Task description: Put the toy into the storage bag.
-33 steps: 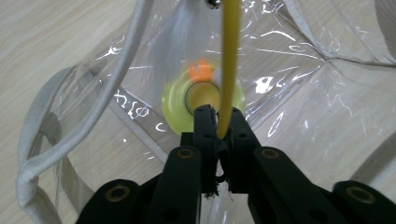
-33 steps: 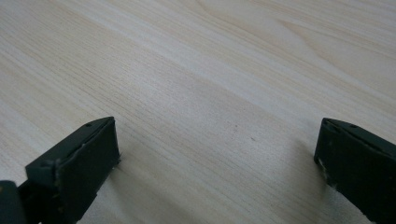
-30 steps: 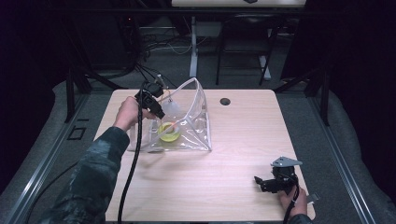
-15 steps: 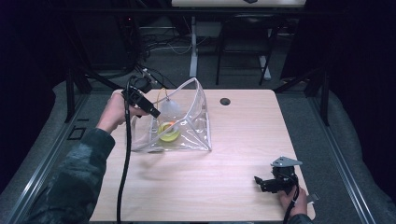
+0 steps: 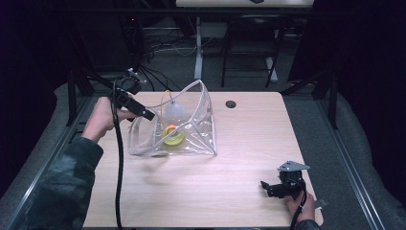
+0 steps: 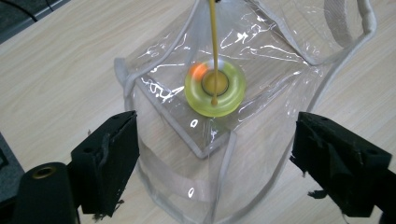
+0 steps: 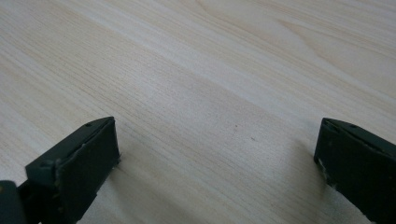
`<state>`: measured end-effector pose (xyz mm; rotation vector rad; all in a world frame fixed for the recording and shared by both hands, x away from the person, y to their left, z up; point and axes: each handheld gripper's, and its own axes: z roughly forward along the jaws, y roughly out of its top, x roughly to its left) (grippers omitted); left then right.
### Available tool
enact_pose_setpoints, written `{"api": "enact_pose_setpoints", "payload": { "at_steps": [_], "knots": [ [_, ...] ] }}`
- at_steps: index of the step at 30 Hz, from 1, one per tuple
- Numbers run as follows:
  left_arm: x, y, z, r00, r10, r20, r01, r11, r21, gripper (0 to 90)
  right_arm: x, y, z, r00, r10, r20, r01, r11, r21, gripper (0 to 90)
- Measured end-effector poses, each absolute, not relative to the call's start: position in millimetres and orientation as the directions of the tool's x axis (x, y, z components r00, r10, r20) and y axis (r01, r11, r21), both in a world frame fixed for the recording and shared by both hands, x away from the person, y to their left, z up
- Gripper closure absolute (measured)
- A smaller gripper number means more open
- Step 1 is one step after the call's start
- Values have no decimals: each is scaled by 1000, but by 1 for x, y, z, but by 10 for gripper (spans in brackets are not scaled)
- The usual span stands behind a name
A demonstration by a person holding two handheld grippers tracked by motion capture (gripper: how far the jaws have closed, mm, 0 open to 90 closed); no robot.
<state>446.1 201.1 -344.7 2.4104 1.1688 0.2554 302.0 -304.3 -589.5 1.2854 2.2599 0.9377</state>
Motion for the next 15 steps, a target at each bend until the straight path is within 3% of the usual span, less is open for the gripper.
{"api": "enact_pose_setpoints", "payload": {
  "at_steps": [3,12,15],
  "knots": [
    [439,209,-341,613,790,-16,698,-532,479,106,302,-304,-590,-512,859,3,609,361,707,0],
    [410,234,-345,602,798,-14,681,-504,531,106,302,-304,-590,-510,860,1,609,360,707,0],
    [401,243,-354,582,813,-7,694,-492,526,44,302,-304,-589,-511,860,2,609,360,707,0]
  ]
}}
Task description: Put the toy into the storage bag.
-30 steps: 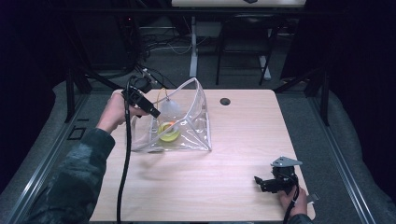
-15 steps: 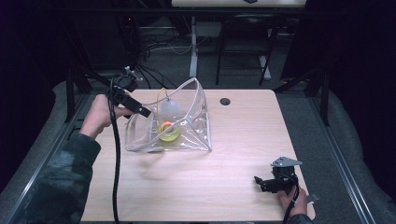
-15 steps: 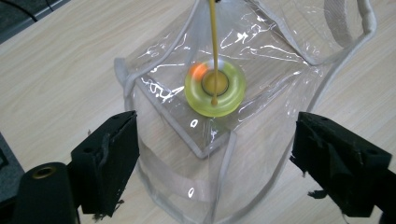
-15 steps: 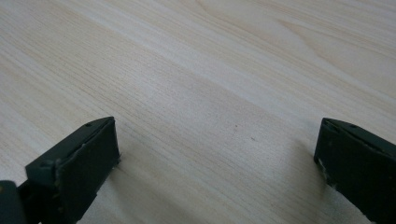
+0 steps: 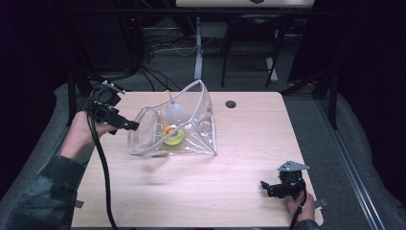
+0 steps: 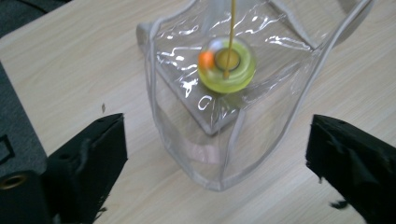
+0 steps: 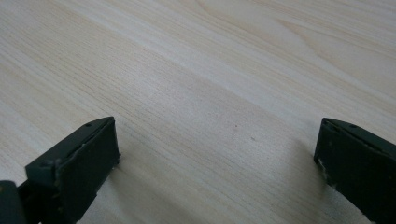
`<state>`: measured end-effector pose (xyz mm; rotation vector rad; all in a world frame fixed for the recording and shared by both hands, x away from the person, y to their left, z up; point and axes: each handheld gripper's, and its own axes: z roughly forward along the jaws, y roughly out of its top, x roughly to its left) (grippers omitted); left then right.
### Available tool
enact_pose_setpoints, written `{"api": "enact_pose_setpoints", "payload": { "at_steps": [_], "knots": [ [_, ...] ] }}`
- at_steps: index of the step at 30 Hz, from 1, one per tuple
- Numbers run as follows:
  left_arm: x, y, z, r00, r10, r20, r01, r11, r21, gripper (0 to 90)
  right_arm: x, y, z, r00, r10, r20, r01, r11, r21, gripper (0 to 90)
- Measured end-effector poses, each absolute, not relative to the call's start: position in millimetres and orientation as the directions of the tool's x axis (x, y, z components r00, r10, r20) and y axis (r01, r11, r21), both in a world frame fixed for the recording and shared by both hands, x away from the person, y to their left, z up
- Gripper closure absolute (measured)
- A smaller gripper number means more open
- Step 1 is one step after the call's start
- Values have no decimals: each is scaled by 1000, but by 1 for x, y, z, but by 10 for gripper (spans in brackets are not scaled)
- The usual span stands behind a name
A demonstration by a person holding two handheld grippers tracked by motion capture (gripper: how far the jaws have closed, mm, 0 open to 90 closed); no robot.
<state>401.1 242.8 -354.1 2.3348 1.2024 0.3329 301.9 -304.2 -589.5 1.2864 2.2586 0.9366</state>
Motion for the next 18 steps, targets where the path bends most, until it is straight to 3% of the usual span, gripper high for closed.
{"api": "enact_pose_setpoints", "payload": {
  "at_steps": [5,18],
  "knots": [
    [391,257,-371,567,823,-14,713,-483,508,2,302,-304,-589,-508,861,-2,610,362,705,0],
    [365,289,-428,517,856,6,731,-445,518,0,302,-304,-589,-507,862,3,611,357,707,0]
  ]
}}
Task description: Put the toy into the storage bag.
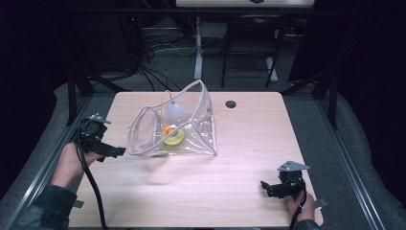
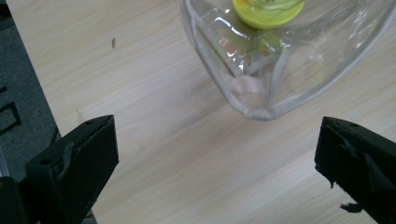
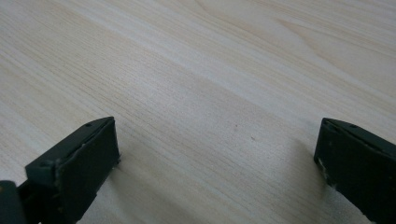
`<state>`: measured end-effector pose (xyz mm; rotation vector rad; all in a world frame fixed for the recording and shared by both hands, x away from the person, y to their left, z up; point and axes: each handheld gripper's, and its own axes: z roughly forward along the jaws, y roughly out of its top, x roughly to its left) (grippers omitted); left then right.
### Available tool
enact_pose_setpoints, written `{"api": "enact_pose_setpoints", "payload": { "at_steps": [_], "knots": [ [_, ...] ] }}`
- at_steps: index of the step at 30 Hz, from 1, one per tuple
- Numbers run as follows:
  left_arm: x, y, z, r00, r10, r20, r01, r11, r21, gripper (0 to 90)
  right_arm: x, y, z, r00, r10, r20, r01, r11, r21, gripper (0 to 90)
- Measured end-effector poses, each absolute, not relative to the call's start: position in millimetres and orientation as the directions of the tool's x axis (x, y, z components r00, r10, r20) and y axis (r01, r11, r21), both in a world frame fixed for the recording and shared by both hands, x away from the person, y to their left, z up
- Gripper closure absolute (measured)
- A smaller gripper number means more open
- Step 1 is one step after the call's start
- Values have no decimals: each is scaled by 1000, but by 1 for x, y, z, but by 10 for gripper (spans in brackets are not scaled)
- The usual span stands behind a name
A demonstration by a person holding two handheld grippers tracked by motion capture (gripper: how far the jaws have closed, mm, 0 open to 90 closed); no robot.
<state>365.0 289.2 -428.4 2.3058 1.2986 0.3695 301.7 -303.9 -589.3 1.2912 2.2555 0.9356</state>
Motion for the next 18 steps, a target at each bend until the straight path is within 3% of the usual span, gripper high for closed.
{"api": "enact_pose_setpoints", "payload": {
  "at_steps": [18],
  "knots": [
    [348,304,-511,471,882,-27,765,-393,510,0,302,-304,-589,-507,862,2,610,358,707,0]
  ]
}}
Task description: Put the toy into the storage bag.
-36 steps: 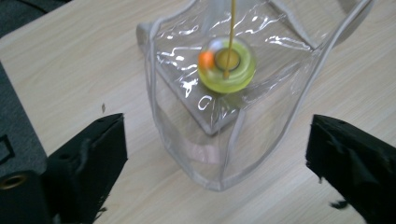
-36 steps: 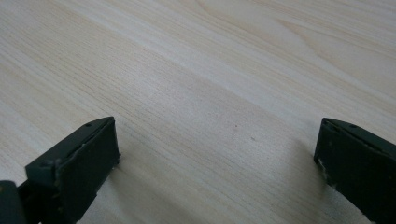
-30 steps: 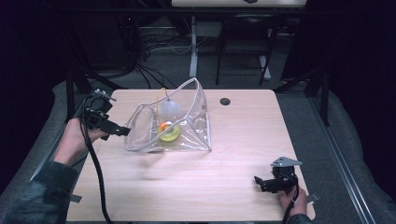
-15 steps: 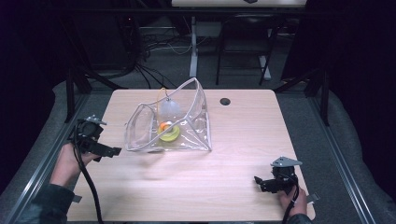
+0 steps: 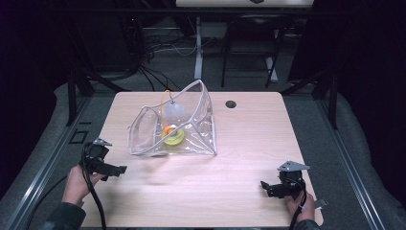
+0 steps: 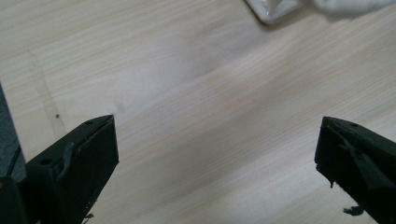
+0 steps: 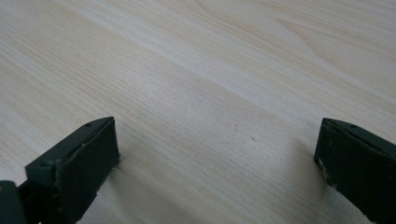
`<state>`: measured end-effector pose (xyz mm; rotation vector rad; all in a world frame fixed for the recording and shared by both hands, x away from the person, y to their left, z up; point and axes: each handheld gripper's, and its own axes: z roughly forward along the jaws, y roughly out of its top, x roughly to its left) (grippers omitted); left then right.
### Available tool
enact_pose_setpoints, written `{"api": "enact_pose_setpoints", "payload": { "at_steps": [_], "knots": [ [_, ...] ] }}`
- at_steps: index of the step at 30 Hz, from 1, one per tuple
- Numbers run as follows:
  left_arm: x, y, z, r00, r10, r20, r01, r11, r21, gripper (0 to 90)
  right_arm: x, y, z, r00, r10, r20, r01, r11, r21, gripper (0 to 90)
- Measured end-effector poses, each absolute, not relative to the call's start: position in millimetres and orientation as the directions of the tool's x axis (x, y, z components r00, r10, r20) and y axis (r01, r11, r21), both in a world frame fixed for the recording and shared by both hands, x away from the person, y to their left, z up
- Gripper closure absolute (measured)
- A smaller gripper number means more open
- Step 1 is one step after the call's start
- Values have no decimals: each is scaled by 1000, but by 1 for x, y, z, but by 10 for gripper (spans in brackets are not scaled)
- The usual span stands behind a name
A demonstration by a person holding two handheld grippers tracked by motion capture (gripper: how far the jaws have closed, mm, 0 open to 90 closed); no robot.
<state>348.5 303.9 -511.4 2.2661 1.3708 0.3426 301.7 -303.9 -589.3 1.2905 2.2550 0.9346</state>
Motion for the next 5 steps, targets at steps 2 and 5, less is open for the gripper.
{"api": "enact_pose_setpoints", "payload": {
  "at_steps": [2,5],
  "knots": [
    [347,305,-520,456,889,-36,776,-378,505,0,302,-304,-589,-507,862,2,611,358,706,0],
    [346,307,-529,435,899,-58,796,-354,492,0,302,-304,-589,-507,862,2,611,358,707,0]
  ]
}}
